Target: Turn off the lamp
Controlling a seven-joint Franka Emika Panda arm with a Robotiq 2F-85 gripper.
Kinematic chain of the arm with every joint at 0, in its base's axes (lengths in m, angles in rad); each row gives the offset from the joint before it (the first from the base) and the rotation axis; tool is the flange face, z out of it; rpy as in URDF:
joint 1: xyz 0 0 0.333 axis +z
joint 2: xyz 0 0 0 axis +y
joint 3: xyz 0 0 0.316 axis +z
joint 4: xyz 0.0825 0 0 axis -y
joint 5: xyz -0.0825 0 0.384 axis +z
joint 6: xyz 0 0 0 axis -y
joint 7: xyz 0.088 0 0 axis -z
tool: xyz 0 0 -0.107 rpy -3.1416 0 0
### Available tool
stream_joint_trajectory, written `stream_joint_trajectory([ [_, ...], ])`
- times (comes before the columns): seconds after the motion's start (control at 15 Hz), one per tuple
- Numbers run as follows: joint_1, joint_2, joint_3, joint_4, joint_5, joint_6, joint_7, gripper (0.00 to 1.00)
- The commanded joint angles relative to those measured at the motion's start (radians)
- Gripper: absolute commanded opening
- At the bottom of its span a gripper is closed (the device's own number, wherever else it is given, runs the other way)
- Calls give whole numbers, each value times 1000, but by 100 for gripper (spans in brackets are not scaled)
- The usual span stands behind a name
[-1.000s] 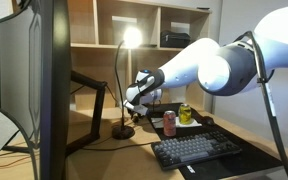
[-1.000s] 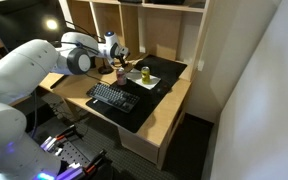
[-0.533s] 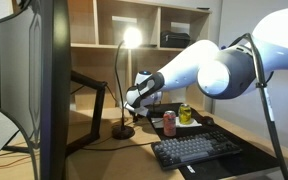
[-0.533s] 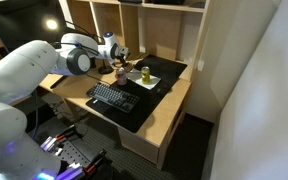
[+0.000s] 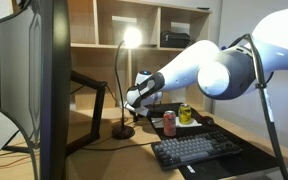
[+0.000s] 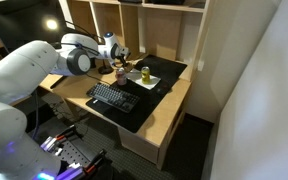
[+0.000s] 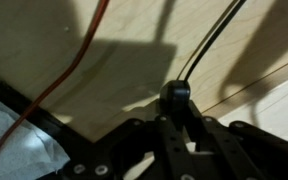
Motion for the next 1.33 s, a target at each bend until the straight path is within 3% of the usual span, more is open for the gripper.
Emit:
stream_joint_trajectory([
  [0.0,-34,8,68,25,40,-25,-54,5],
  [0.33,-44,-9,84,19,38,-86,-43,5],
  [0.4,-38,-8,66,21,26,-90,-23,46],
  [0.53,-30,-1,46,29,12,-88,-10,52],
  [0.93,-13,14,-2,39,-15,-58,13,96],
  [1.0,-11,16,-8,40,-16,-57,14,99],
  [1.07,-10,17,-10,40,-16,-56,12,95],
  [1.13,-9,19,-12,41,-15,-54,10,67],
  [1.27,-7,20,-17,42,-13,-53,11,68],
])
